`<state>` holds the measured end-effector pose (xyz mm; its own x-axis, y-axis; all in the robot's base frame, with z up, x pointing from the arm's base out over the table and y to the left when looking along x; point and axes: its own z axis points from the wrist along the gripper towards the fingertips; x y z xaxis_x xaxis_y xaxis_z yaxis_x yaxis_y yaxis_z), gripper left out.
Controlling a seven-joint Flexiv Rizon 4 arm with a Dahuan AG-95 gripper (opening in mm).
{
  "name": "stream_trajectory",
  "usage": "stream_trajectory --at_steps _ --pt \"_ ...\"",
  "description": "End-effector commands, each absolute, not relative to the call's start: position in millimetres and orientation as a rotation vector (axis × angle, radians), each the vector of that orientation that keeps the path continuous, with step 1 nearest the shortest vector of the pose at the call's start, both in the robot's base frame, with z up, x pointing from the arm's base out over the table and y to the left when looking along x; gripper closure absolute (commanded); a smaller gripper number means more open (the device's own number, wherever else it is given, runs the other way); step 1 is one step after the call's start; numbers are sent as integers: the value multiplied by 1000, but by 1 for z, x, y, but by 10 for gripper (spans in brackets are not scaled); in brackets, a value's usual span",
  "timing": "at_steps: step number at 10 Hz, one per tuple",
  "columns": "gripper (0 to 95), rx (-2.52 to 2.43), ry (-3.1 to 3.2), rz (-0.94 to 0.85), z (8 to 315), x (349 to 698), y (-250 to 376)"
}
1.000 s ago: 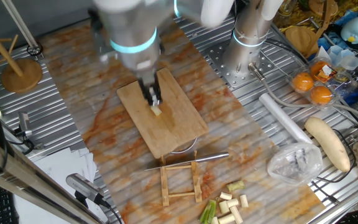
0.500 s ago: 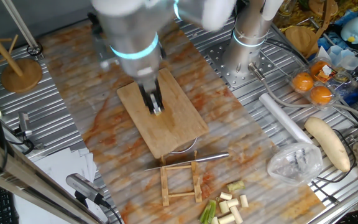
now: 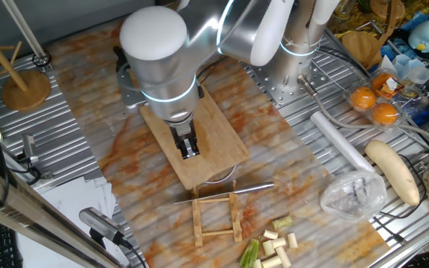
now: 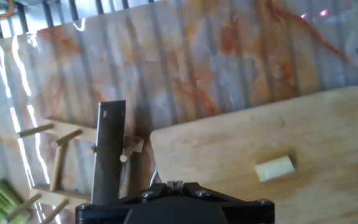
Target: Chop the scallions
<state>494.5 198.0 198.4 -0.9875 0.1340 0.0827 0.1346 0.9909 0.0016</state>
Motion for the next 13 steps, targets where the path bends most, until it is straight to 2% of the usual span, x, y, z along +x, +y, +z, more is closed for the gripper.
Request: stream_trajectory --at_steps 1,3,12,13 --pt "950 -60 -3072 -10 198 493 197" --pt "950 -3 -3065 -57 198 493 197" --pt "950 -31 -3041 -56 198 493 197" --pt "760 -42 -3041 -54 198 493 197"
